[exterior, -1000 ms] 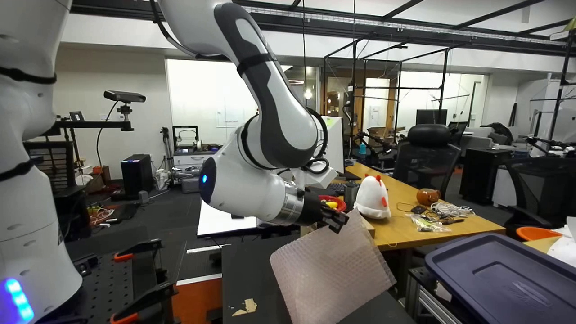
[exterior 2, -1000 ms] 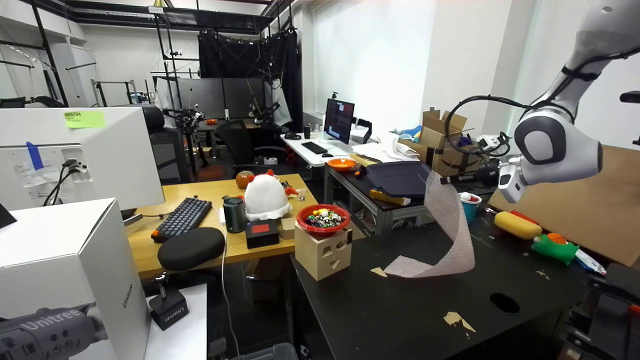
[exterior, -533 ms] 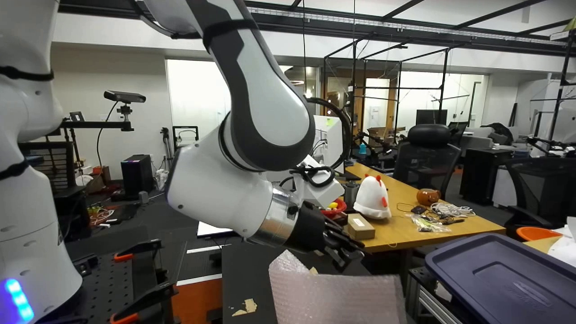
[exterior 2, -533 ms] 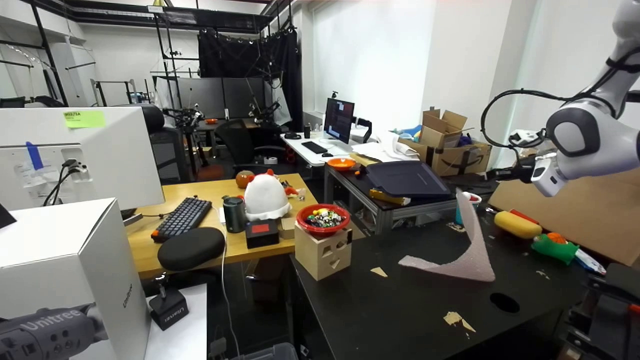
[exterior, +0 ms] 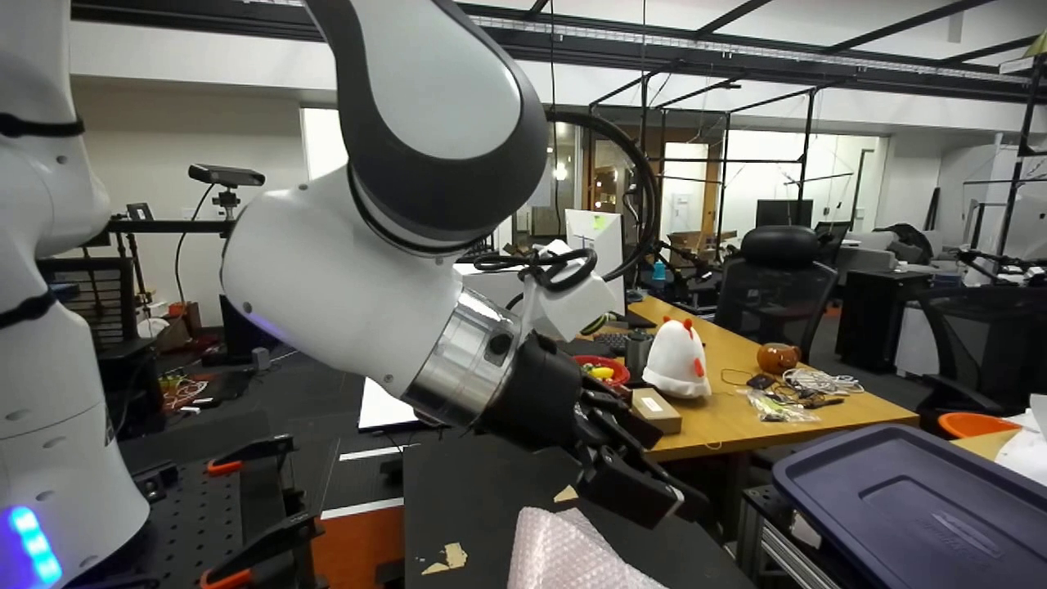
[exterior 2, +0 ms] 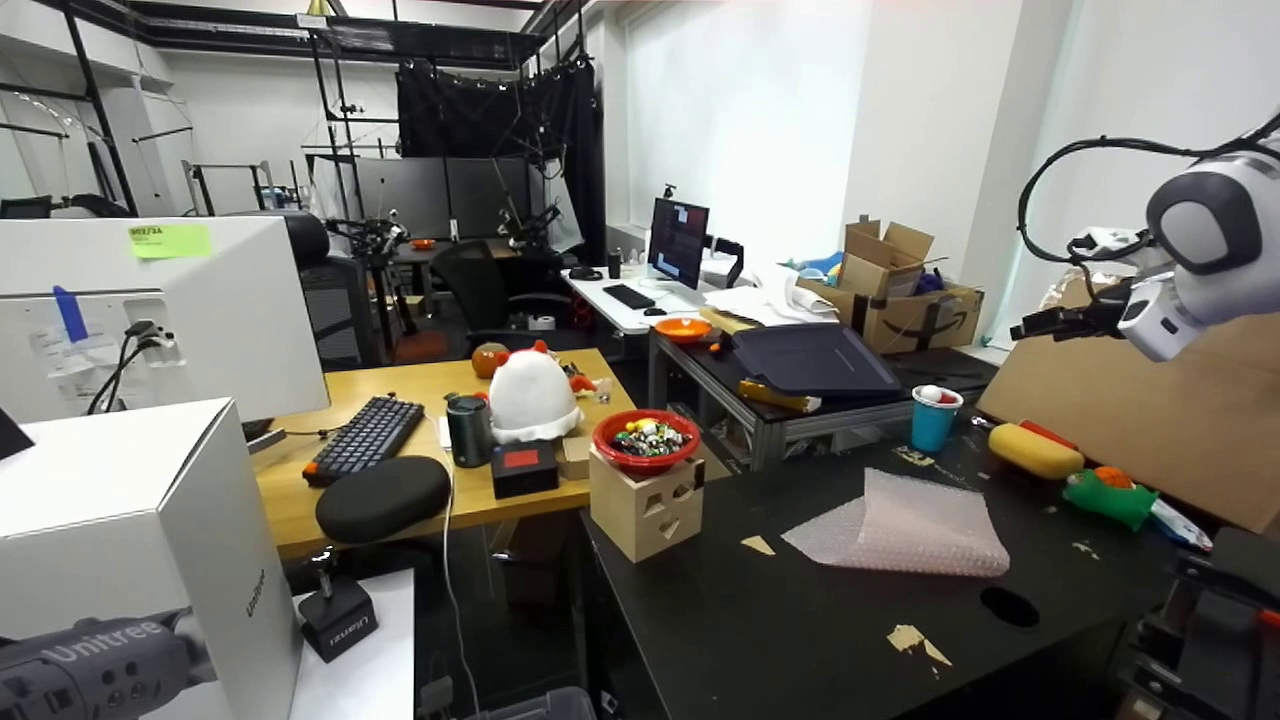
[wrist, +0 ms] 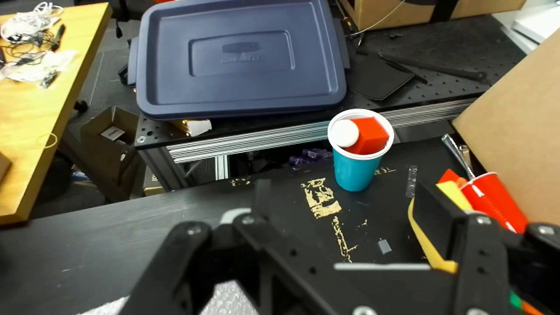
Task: Unfold the pink plastic
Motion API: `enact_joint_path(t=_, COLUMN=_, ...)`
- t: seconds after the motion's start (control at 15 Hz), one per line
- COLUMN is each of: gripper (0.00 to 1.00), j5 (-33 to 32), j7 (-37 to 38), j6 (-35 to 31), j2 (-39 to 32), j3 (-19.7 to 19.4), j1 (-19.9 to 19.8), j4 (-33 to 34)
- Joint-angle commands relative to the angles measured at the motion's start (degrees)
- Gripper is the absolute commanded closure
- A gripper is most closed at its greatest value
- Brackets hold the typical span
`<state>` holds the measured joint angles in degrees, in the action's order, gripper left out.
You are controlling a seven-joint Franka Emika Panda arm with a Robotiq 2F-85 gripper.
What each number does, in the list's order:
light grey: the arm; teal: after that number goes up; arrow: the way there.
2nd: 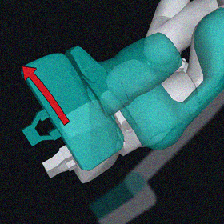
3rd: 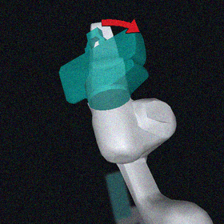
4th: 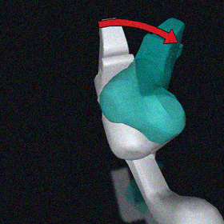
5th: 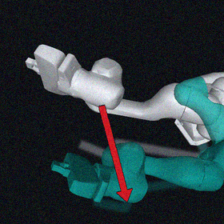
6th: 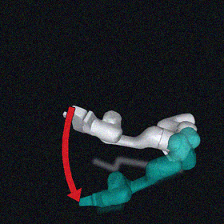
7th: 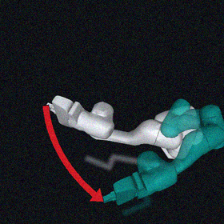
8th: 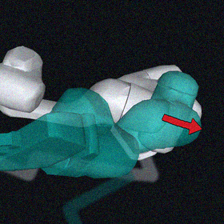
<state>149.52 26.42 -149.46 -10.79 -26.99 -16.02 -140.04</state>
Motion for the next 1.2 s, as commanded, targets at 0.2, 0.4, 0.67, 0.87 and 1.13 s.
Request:
enact_joint_path(t=0.2, gripper=0.0, j5=-0.03, j7=-0.45, j6=-1.74, j2=-1.47, j3=-1.47, j1=10.51, j4=0.92)
enact_joint_path(t=0.4, gripper=0.0, j5=-0.22, j7=-1.74, j6=-0.68, j2=-5.58, j3=3.0, j1=14.99, j4=2.3)
enact_joint_path(t=0.67, gripper=0.0, j5=-4.26, j7=-5.07, j6=-2.24, j2=-11.2, j3=13.91, j1=12.82, j4=7.24)
enact_joint_path(t=0.87, gripper=0.0, j5=-11.64, j7=-5.74, j6=-3.52, j2=-15.44, j3=17.29, j1=12.61, j4=11.03)
enact_joint_path(t=1.13, gripper=0.0, j5=-23.16, j7=-5.83, j6=-6.22, j2=-19.55, j3=17.89, j1=12.44, j4=15.27)
